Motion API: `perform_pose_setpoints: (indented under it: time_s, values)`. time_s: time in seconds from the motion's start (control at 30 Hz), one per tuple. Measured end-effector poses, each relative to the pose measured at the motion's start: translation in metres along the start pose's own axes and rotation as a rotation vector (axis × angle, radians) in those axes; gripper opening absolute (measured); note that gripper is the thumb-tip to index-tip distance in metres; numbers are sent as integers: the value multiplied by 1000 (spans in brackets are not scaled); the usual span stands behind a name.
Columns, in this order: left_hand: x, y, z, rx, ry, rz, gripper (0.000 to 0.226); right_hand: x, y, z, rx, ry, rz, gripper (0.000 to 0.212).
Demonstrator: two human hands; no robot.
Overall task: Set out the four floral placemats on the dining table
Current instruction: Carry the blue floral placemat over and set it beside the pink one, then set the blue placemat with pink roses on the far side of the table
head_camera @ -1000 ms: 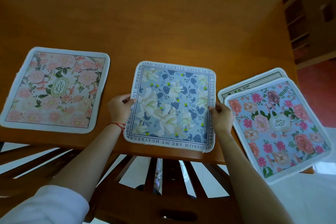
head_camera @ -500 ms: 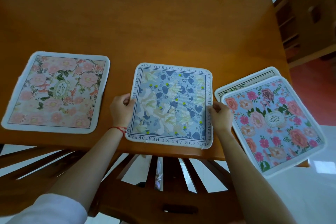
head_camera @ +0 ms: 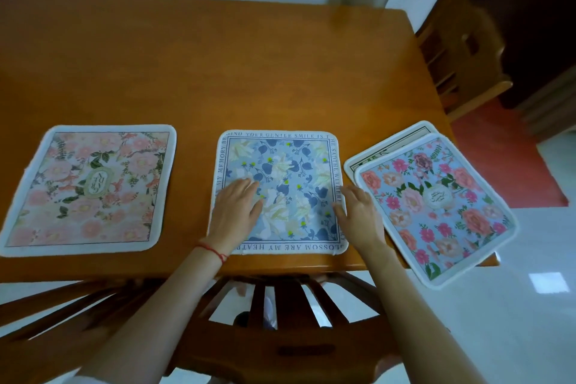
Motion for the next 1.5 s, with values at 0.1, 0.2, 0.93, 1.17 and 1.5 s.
perform_pose_setpoints:
  time_s: [0.1,0.2,0.93,1.17,1.5]
  values:
    - [4,-1,16,54,98,-18,47,-4,-13,-1,-56,-52,50,43]
    - [1,-3,34,100,153,17,46,-9,-26,3,-91,-56,101,40]
    - [60,-10,250,214,154,110,53,-92,-127,170,-58,40,257,42]
    - [79,-8,285,202,187,93,47,-108,-137,222,-51,22,284,41]
    - [80,25,271,138,109,71,52,-115,-96,231,-30,38,228,39]
Point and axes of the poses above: each hand's wrist, its own y-axis towards the middle knuckle, its own x-axis out of the palm, z = x × y, the point moved 4 cm from there along y, towards the middle knuckle, and after that the axes turned 13 degrees about -z, right-handed, at the moved point
